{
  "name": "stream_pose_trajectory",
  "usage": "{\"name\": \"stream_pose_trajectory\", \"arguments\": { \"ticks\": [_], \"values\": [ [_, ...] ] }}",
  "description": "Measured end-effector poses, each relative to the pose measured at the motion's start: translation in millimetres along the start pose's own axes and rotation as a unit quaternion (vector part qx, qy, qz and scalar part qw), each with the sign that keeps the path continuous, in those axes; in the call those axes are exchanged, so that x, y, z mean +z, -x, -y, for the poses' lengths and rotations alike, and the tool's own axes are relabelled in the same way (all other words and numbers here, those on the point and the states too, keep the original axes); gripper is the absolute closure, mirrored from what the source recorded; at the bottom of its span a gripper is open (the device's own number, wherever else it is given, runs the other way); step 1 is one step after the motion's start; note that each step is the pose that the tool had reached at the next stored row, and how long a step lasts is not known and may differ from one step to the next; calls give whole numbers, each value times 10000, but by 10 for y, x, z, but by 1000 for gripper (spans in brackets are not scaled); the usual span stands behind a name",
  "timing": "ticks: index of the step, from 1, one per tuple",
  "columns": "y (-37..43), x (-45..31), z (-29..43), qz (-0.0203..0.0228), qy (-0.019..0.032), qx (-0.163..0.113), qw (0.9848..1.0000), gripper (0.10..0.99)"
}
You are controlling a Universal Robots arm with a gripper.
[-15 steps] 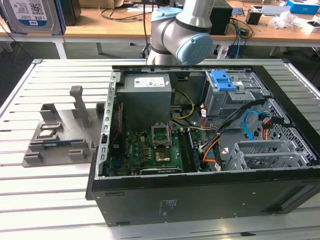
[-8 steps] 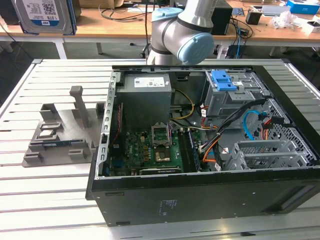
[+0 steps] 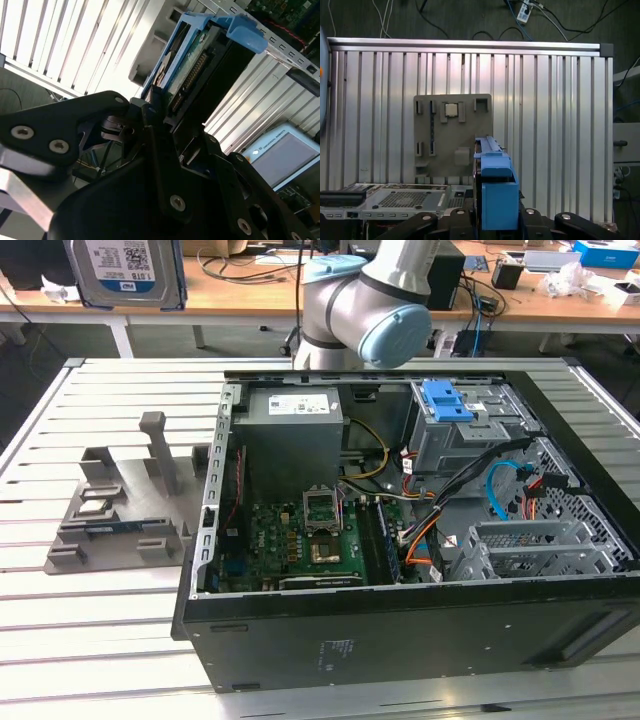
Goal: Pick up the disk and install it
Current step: 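Pick up the disk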
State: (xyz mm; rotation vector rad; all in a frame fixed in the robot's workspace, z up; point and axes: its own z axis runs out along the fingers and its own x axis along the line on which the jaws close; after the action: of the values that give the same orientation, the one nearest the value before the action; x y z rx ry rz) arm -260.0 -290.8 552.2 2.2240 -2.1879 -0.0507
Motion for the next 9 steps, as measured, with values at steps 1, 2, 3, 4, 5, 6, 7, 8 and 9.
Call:
{"name": "stream_pose_trajectory", "arguments": {
  "ticks": [1, 2, 3, 4, 5, 6, 7, 8, 9],
  "values": [
    [0, -1, 33, 0, 0, 0, 10000, 722],
    [-1, -3, 84, 0, 0, 0, 10000, 722],
    [-2, -5, 132, 0, 0, 0, 10000, 722],
    [-3, -7, 175, 0, 0, -1, 10000, 722],
    [-4, -9, 235, 0, 0, 0, 10000, 722],
    [-4, -11, 287, 0, 0, 0, 10000, 722],
    [-6, -13, 340, 0, 0, 0, 10000, 722],
    [-6, -14, 372, 0, 0, -1, 10000, 722],
    [-7, -16, 418, 0, 0, 0, 10000, 722]
  ]
}}
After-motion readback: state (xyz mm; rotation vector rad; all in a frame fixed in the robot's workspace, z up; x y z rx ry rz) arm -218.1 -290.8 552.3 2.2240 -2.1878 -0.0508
